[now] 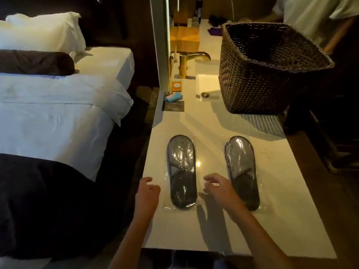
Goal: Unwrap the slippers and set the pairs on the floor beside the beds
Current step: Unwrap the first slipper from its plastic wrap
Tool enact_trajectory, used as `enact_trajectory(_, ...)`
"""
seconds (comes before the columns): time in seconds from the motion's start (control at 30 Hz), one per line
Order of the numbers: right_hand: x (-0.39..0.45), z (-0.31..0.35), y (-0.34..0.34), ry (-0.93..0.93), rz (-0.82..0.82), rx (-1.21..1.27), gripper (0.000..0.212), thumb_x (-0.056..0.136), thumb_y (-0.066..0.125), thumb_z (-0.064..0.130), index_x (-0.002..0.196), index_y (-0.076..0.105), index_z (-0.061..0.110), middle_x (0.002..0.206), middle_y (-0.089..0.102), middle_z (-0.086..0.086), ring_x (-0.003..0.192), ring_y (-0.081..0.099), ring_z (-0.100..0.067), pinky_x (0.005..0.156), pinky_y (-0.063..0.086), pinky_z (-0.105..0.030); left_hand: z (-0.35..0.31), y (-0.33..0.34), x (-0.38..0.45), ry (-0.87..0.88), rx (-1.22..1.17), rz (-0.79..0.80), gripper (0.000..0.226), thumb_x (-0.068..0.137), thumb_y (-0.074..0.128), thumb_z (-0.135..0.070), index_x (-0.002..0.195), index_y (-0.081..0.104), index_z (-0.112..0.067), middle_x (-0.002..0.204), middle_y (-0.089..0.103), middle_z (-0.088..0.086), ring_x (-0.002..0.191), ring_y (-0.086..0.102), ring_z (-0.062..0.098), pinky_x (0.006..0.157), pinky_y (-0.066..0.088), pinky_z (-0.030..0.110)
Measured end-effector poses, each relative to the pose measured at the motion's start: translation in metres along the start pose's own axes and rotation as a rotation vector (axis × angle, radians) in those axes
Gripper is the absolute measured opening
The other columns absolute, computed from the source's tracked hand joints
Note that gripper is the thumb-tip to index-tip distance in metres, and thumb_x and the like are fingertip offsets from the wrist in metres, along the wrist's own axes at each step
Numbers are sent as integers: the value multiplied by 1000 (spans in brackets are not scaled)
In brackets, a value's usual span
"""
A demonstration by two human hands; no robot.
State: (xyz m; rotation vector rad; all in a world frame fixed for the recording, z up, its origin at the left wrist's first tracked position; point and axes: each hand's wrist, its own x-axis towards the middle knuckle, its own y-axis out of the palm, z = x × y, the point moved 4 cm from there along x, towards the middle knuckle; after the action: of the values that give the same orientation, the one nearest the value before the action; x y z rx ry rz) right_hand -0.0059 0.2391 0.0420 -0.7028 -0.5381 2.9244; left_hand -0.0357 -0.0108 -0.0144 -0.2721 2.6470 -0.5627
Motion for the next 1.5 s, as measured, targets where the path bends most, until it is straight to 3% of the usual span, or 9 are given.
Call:
enact_trajectory(0.13, 22, 4, 17, 101, -91, -12, 27, 93, 56, 20, 119, 60, 20, 114, 62, 0, 96, 59, -12, 81, 51, -30, 0, 13, 16, -18, 9, -7, 43, 92, 60, -18, 129, 44, -33, 70, 64, -4, 57, 62, 6, 48, 50, 17)
enact_trajectory(0.33, 40, -4, 30, 228, -162, 82, 24, 93, 55, 15, 116, 57, 18, 107, 65, -6, 87, 68, -26, 71, 58, -37, -1, 28, 25, -103, 13, 11, 43, 91, 60, -13, 129, 44, -27, 78, 64, -2, 67, 71, 19, 64, 63, 43)
enact_trajectory(0.5, 42, -8, 35, 260, -176, 99, 31, 90, 57, 17, 120, 52, 20, 102, 63, -3, 86, 67, -24, 66, 53, -31, -8, 29, 19, -64, 113, 3, 46, 90, 65, -14, 133, 50, -18, 96, 64, -10, 73, 66, 7, 49, 46, 8)
enact_trajectory(0.67, 43, -8, 42, 245, -160, 50, 20, 90, 64, 25, 107, 57, 18, 96, 62, -1, 83, 64, -15, 60, 50, -24, -9, 36, 16, -72, 173, 77, 50, 84, 74, -27, 129, 54, -19, 117, 65, 0, 70, 52, -1, 52, 32, 8)
enact_trajectory(0.87, 41, -6, 39, 273, -86, 107, 32, 87, 68, 32, 85, 71, 0, 72, 65, -10, 63, 59, -17, 58, 46, -27, -14, 30, 18, -128, 11, 169, 22, 81, 78, -34, 86, 74, -13, 63, 75, -5, 58, 72, 10, 58, 59, 29)
enact_trajectory(1.03, 31, -2, 36, 338, 59, 346, 27, 86, 73, 26, 94, 66, 1, 86, 76, -19, 71, 74, -26, 59, 59, -31, -13, 29, 11, -225, -196, 360, 26, 81, 79, -30, 80, 73, -5, 67, 76, 8, 61, 71, 20, 68, 63, 37)
enact_trajectory(1.2, 23, 9, 28, 257, 68, 437, 16, 85, 73, 19, 90, 66, 5, 84, 75, -18, 74, 73, -28, 68, 62, -40, -27, 23, -2, -289, -355, 479, 26, 78, 80, -19, 93, 69, -1, 89, 78, 22, 77, 77, 33, 66, 64, 40)
enact_trajectory(1.33, 17, 31, 15, 132, 46, 474, 11, 85, 73, 17, 90, 67, 9, 86, 76, -13, 78, 75, -24, 66, 60, -33, -57, 19, -20, -295, -484, 604, 26, 76, 81, -10, 99, 70, -2, 94, 78, 24, 84, 77, 37, 61, 62, 33)
enact_trajectory(1.5, 2, 61, -14, -47, -26, 443, 28, 85, 72, 23, 110, 61, 28, 86, 75, -3, 72, 73, -14, 61, 57, -26, -96, 8, -20, -156, -541, 623, 28, 74, 78, -13, 99, 72, -2, 98, 78, 21, 89, 77, 35, 66, 62, 31)
